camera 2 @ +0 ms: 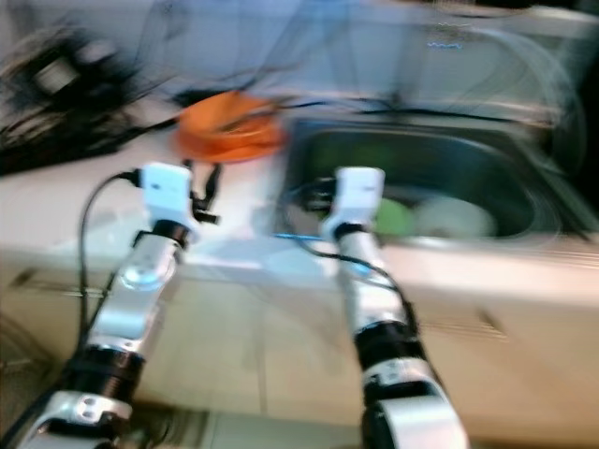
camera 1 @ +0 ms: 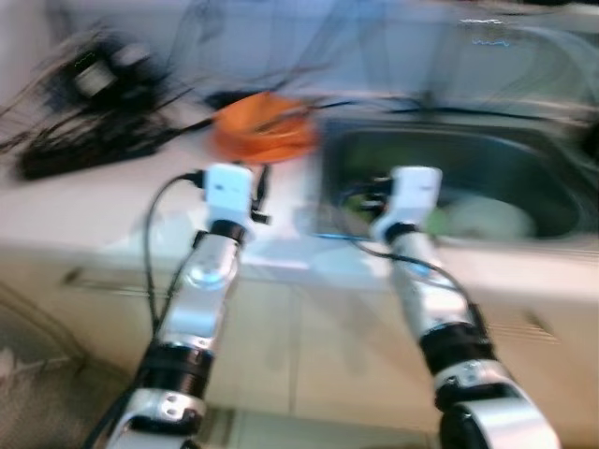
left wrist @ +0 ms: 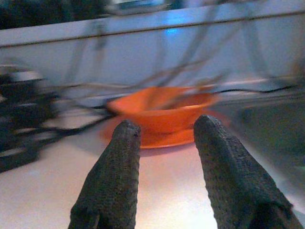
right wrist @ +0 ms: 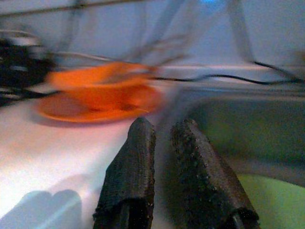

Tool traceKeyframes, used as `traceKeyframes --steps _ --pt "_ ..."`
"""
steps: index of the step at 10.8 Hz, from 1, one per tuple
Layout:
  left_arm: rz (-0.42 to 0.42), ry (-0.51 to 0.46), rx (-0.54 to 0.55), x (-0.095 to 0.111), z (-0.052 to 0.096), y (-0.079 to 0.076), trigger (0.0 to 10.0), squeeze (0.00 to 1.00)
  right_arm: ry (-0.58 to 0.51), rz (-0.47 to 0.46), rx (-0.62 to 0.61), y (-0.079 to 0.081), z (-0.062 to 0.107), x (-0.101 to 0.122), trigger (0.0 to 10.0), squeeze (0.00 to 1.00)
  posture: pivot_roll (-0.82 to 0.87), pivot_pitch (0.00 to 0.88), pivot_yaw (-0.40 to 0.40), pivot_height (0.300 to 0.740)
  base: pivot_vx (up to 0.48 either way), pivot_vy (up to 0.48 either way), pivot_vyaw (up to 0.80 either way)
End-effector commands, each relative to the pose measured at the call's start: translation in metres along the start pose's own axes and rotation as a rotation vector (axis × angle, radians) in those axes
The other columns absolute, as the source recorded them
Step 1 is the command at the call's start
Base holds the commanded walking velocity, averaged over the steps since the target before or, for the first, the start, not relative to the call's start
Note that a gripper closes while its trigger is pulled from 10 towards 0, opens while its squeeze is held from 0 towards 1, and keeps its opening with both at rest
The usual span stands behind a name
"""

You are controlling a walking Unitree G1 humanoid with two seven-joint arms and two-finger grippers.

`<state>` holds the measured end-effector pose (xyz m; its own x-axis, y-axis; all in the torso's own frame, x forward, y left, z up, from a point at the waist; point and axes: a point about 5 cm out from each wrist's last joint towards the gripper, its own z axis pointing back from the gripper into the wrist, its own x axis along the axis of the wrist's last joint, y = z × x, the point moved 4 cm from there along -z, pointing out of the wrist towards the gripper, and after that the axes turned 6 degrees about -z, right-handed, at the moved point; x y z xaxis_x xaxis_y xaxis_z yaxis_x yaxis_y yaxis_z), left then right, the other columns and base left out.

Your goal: Kitchen organization

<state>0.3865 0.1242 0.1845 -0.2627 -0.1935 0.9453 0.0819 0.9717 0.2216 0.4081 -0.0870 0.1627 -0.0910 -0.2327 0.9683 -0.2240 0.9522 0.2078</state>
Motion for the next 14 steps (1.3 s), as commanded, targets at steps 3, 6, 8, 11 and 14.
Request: traceKeyframes --steps 3,6,8,11,14 --pt "0.004 -0.028 -0.015 0.0082 -0.0023 -0.0069 10.0 0.00 -0.016 0.003 -0.019 -0.0088 -0.0007 0.0062 10.0 0.00 0.17 0.000 0.011 0.740 0.330 0.000 0.15" --pt "0.003 -0.029 -0.020 0.0086 -0.0021 -0.0074 10.0 0.00 -0.016 -0.005 -0.018 -0.0075 -0.0011 0.0058 10.0 0.00 0.17 0.000 0.011 0.740 0.330 0.000 0.00" --pt "0.002 -0.030 -0.025 0.0094 -0.0022 -0.0089 10.0 0.00 -0.017 -0.023 -0.023 -0.0084 -0.0010 0.0058 10.0 0.00 0.17 0.000 0.011 0.740 0.328 0.000 0.00" --pt "-0.001 -0.033 -0.031 0.0106 -0.0030 -0.0086 10.0 0.00 -0.021 -0.051 -0.037 -0.0108 -0.0011 0.0065 10.0 0.00 0.17 0.000 0.011 0.740 0.329 0.000 0.00" --pt "-0.005 -0.039 -0.041 0.0114 -0.0029 -0.0094 10.0 0.00 -0.024 -0.058 -0.037 -0.0109 -0.0012 0.0070 10.0 0.00 0.17 0.006 0.011 0.740 0.329 0.000 -0.27"
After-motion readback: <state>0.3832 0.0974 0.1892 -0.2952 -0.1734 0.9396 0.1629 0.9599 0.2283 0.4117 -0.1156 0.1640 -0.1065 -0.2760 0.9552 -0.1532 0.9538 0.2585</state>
